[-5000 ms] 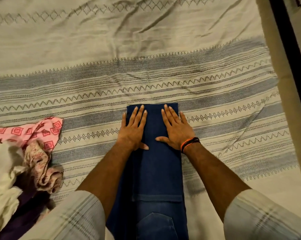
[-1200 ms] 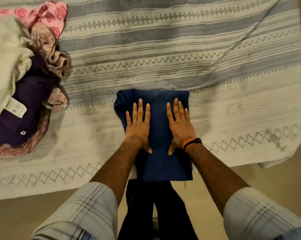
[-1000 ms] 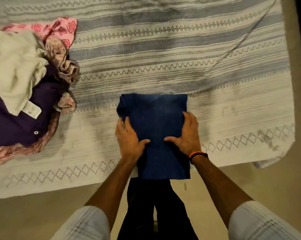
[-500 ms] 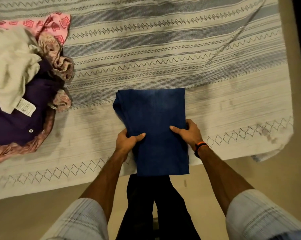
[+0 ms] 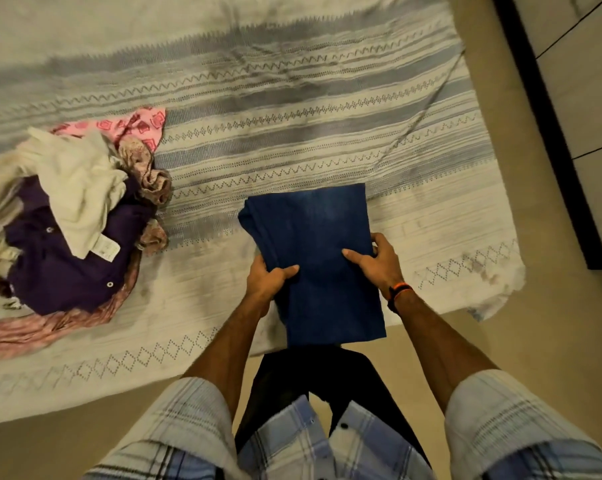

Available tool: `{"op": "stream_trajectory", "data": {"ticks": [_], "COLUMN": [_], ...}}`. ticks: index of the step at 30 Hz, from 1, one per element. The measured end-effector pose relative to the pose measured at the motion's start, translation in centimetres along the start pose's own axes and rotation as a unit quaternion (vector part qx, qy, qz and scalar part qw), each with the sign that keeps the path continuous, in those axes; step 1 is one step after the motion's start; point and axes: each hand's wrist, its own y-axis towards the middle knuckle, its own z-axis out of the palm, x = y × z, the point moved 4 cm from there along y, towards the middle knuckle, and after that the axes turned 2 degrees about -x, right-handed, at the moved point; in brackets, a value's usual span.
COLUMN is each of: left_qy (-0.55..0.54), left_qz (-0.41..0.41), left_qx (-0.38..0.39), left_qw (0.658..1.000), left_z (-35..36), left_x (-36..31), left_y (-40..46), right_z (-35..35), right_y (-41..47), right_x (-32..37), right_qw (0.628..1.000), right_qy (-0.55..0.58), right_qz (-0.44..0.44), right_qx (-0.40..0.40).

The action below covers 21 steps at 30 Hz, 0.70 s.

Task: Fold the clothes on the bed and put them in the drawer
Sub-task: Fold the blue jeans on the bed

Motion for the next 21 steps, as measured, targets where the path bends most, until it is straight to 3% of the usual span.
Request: {"op": "stream_trajectory", "data": {"ticks": [9,21], "left_qy": [0.028,0.019], "left_qz": [0.054,0.025], "left_qx": [0.032,0.023], "left_qw": [0.998,0.999], "left_z": [7.3,24.8], "left_x": [-8.4,-16.6], "left_y": [-2.4,2.5], "right_z": [-8.7,-21.6], "right_y": [2.5,17.8], "right_x": [4.7,6.9], "right_qw": [0.998,0.999], "right_qy": [0.029,0.013], "right_qz": [-0.027,-0.012], "right_qx": [-0.044,-0.039]}}
